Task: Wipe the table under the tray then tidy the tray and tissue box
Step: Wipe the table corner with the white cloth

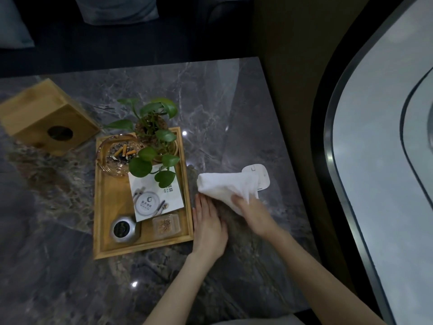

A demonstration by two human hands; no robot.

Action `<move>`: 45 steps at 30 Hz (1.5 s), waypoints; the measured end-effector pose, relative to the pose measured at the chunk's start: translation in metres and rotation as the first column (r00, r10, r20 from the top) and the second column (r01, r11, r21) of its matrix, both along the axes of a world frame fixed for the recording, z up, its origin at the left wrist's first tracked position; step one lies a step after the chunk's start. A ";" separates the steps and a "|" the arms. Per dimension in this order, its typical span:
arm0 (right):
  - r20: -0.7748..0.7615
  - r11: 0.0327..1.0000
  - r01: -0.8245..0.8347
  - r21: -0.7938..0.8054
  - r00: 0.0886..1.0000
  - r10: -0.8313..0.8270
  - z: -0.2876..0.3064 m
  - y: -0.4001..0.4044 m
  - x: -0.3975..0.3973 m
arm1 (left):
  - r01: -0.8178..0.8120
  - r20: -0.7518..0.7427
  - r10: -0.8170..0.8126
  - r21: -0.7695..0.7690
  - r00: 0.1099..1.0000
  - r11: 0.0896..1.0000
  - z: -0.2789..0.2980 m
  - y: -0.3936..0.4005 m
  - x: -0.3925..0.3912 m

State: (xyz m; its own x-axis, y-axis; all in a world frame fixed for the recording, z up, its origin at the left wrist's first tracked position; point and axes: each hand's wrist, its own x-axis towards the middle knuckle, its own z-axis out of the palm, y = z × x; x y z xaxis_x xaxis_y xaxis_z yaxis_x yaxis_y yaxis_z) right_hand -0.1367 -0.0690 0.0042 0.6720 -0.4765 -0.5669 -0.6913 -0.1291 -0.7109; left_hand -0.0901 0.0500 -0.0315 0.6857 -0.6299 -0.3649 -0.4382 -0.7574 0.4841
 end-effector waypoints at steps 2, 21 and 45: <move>-0.032 0.879 0.353 0.321 0.932 -0.362 0.011 -0.013 -0.001 | 0.017 0.008 -0.017 0.022 1.000 1.000 -0.001 0.002 -0.002; -0.181 0.807 -0.373 -0.458 0.928 0.326 -0.035 -0.069 0.085 | 0.200 0.183 -0.231 0.174 0.956 0.964 -0.027 0.052 -0.051; -0.022 0.744 -0.521 -0.417 0.824 0.565 -0.045 0.014 -0.035 | 0.208 0.178 -0.210 0.027 0.961 0.978 -0.031 0.057 -0.047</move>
State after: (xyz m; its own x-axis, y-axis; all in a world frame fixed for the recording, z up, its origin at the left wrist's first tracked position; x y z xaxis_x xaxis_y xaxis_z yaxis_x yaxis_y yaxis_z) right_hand -0.1721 -0.0550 -0.0404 0.9271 -0.1761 -0.3307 -0.3463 -0.7396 -0.5771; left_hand -0.1374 0.1072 -0.0622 0.5935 -0.7637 -0.2540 -0.6661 -0.6433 0.3774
